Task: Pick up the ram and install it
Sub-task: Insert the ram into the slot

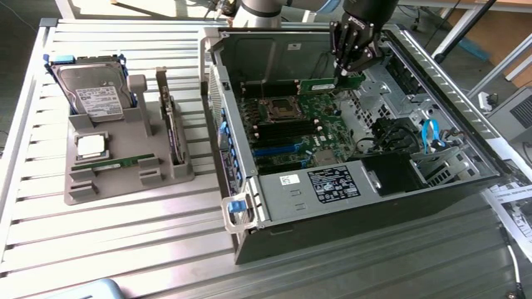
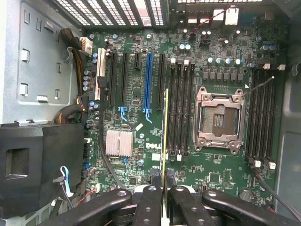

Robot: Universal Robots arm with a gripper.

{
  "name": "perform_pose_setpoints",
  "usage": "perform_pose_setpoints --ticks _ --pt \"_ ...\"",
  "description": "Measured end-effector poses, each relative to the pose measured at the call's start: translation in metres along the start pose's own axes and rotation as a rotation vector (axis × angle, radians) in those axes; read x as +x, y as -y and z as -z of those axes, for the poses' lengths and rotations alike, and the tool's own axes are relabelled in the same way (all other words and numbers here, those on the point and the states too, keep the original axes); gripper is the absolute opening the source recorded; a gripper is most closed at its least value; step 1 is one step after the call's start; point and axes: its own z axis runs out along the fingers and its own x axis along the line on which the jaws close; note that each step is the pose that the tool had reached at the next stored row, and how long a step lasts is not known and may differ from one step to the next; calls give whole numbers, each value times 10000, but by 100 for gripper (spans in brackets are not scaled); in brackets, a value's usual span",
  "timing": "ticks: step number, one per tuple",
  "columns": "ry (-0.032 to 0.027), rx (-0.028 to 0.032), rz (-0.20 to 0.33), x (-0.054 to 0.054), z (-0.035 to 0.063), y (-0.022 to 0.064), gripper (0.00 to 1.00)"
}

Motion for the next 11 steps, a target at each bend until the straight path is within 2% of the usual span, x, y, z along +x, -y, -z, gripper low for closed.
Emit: perform_pose_setpoints --ticks 11 --pt "0 0 0 -9 -56 2 14"
